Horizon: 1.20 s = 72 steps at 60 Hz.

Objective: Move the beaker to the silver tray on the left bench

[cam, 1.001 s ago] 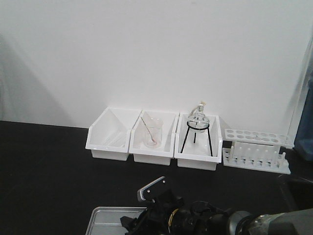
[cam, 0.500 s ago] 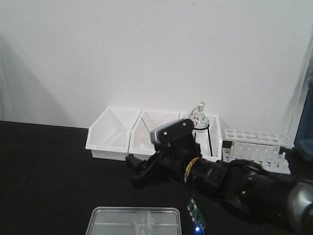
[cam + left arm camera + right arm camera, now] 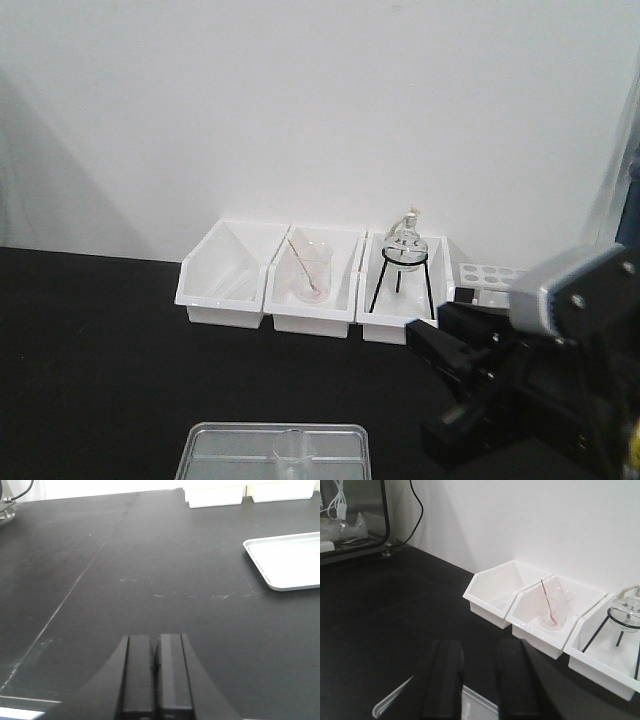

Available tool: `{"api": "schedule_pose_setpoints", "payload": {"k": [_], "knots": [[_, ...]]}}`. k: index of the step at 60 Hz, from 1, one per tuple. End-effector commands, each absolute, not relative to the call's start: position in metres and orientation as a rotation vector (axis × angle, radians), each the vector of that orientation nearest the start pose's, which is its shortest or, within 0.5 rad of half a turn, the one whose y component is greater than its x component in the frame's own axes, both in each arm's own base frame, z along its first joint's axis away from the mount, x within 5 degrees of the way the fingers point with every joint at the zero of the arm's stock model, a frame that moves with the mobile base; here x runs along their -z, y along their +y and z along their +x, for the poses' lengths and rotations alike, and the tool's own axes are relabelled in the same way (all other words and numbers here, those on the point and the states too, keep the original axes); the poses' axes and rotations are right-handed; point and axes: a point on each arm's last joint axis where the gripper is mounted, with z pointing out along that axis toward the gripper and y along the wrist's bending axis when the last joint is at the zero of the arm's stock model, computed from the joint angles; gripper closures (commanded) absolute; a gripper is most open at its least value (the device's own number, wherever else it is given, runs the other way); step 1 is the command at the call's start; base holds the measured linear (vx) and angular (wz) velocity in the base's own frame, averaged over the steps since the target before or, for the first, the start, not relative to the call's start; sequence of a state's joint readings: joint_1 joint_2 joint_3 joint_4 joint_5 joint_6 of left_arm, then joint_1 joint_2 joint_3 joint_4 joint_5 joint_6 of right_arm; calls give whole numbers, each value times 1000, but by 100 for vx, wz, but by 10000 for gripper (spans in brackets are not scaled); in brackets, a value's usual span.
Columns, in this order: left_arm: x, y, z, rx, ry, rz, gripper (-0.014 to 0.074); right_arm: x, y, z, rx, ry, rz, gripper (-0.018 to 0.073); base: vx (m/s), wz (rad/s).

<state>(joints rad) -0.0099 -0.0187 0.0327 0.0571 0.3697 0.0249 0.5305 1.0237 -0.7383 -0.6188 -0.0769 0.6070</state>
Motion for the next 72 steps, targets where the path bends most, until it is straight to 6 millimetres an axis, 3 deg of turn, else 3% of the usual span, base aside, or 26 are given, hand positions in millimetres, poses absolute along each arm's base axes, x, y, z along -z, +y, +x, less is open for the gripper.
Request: {"api": "schedule_pose_setpoints", "payload": {"k": [1, 16, 31, 42, 56, 67, 72], "knots": [[-170, 1, 54, -57, 1802, 70, 595, -356, 111, 175, -467, 1554, -490, 350, 0, 0], [-170, 1, 54, -57, 1802, 70, 595, -335, 99, 154, -463, 1574, -494, 350, 0, 0], [-170, 1, 54, -57, 1802, 70, 595, -318, 97, 153, -448, 1635, -503, 351, 0, 0], [-170, 1, 54, -57, 1802, 70, 595, -319, 95, 152, -437, 1624, -501, 351, 0, 0], [-170, 1, 54, -57, 1802, 70, 595, -341, 54, 126, -358, 1492, -300, 351, 0, 0], [-170, 1, 54, -57, 1802, 70, 595, -318, 19, 94, -256, 1430, -73, 351, 0, 0], [-170, 1, 54, -57, 1802, 70, 595, -295, 9, 79, -212, 1425, 24, 351, 0, 0]]}}
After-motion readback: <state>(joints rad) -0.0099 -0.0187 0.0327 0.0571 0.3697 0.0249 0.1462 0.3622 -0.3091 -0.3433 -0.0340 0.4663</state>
